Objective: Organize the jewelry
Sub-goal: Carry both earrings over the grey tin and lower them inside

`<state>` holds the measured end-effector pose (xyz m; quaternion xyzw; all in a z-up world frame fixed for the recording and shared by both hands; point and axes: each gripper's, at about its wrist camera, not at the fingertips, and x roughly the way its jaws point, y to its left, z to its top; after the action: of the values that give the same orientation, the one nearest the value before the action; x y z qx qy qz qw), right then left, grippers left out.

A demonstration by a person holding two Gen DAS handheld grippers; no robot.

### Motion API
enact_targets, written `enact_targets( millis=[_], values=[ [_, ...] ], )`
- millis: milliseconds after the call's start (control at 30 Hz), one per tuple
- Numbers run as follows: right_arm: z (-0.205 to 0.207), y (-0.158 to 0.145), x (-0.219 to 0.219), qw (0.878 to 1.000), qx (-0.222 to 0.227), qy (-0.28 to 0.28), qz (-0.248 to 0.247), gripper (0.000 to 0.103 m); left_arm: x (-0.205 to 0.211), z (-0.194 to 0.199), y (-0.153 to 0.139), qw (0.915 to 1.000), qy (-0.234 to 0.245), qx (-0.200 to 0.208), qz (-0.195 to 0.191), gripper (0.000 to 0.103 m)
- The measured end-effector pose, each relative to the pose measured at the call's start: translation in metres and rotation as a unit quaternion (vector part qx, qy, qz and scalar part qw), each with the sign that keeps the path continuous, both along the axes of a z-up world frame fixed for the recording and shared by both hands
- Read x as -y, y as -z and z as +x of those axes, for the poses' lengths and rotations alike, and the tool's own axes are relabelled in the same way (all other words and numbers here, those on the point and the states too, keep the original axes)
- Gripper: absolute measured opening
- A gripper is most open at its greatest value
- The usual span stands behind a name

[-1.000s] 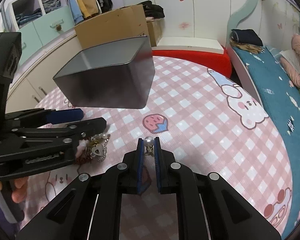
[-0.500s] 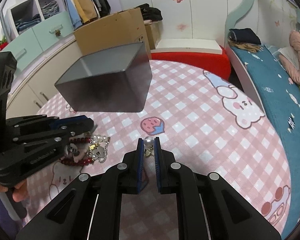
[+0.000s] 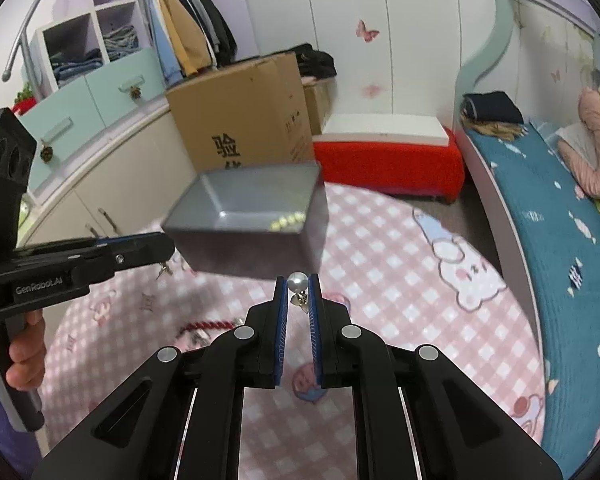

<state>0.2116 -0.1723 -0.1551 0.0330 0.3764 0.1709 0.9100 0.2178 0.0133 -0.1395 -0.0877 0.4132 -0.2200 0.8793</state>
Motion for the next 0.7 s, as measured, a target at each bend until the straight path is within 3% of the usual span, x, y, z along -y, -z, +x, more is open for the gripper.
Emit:
enact_targets(
  millis=[133, 333, 700],
  values=[
    [0.006, -0.014, -0.006, 1.000, 0.009, -0.002, 0.003, 0.011, -0.004, 0.005, -0.017, 0.9998, 0.002, 0.006, -0.021, 0.009],
    [0.023, -0.031, -0.019, 1.000, 0.018, -0.010, 0.007, 0.011, -0.012, 0.025, -0.032, 0.9997, -0.013, 0.011, -0.020, 0.009],
    [0.064, -0.028, -0.046, 1.000, 0.006, -0.026, 0.003, 0.011, -0.018, 0.062, -0.007, 0.9993, -0.033, -0.016, 0.004, 0.009]
  ],
)
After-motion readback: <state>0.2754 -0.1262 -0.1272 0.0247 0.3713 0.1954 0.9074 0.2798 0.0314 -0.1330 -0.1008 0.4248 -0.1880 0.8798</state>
